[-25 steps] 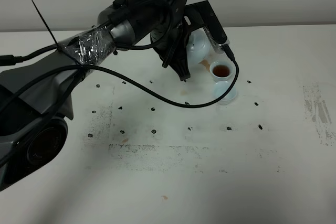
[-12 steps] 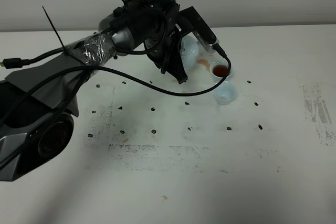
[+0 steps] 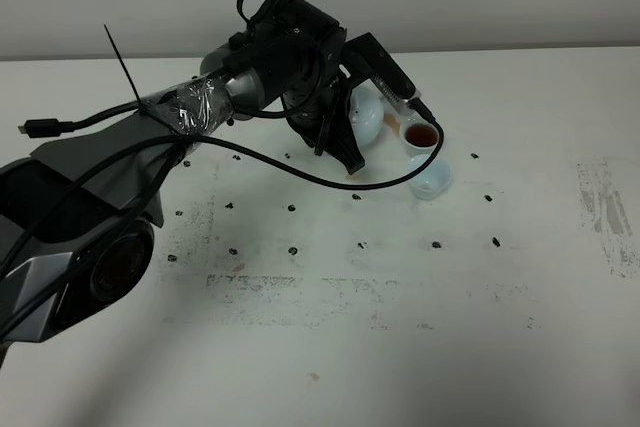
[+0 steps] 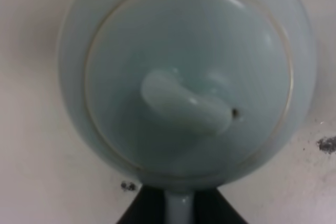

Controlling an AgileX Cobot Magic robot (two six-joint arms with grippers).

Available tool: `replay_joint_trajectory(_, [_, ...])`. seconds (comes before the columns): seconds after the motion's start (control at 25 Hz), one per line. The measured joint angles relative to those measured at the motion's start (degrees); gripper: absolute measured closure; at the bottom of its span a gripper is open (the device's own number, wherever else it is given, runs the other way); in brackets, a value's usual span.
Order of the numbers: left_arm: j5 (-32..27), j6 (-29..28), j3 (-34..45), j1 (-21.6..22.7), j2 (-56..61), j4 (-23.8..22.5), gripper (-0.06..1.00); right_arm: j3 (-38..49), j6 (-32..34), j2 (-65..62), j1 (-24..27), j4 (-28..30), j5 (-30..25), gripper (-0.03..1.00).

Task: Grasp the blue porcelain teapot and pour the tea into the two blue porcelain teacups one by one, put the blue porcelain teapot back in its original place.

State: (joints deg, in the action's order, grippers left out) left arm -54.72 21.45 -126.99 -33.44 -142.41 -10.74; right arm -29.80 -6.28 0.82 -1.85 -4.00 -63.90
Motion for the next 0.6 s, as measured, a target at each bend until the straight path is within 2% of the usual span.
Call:
replay_joint_trajectory(0.32, [-0.5,-0.9,0.0,0.0,-0.2,0.3,0.89,0.0,0.0,0.0,0.0,0.0,0.0,0.38])
replay_joint_trajectory(0.6, [-4.8,-1.5,0.0,0.0,0.2,0.0,0.89,0.0,0.0,0.0,0.0,0.0,0.0,0.38])
